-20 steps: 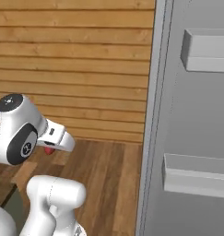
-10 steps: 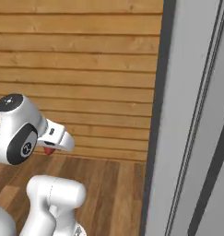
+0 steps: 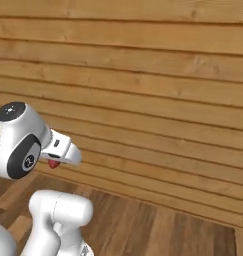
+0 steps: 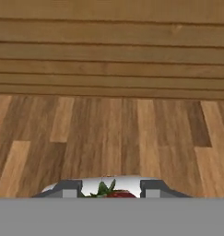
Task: Take the strawberry from the fridge and place it on top of the pancake, located on the dining counter.
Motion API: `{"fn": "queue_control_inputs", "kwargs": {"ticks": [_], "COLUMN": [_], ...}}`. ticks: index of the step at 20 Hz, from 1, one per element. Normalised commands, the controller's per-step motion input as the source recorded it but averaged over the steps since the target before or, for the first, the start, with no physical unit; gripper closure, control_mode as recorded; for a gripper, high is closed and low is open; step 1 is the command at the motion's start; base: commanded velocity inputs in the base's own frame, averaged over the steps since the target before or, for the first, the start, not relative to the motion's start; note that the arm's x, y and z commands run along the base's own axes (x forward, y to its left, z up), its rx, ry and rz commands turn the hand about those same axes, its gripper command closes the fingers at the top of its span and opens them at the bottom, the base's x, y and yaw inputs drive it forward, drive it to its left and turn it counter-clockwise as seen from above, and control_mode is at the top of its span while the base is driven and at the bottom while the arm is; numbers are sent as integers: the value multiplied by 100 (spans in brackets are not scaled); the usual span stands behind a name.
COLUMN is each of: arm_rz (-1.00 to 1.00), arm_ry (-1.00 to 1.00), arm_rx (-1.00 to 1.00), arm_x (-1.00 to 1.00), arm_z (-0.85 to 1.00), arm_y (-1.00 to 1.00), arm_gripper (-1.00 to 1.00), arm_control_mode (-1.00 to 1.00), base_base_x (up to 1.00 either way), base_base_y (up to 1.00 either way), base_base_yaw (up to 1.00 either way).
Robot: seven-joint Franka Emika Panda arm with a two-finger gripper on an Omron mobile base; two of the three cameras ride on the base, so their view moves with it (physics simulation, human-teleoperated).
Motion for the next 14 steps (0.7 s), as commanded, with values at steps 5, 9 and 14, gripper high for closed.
{"fn": "queue_control_inputs", "kwargs": {"ticks": [5, 9, 14], "arm_rz": [0, 0, 0], "arm_ry": [0, 0, 0], "arm_rx": [0, 0, 0], "arm_x": [0, 0, 0], "arm_z": [0, 0, 0], "arm_y": [0, 0, 0], "arm_gripper": [100, 100, 100], "arm_control_mode": [100, 100, 100], "base_base_x": [100, 100, 67], "base_base_y": [9, 5, 4], "base_base_yaw": [57, 57, 81]}}
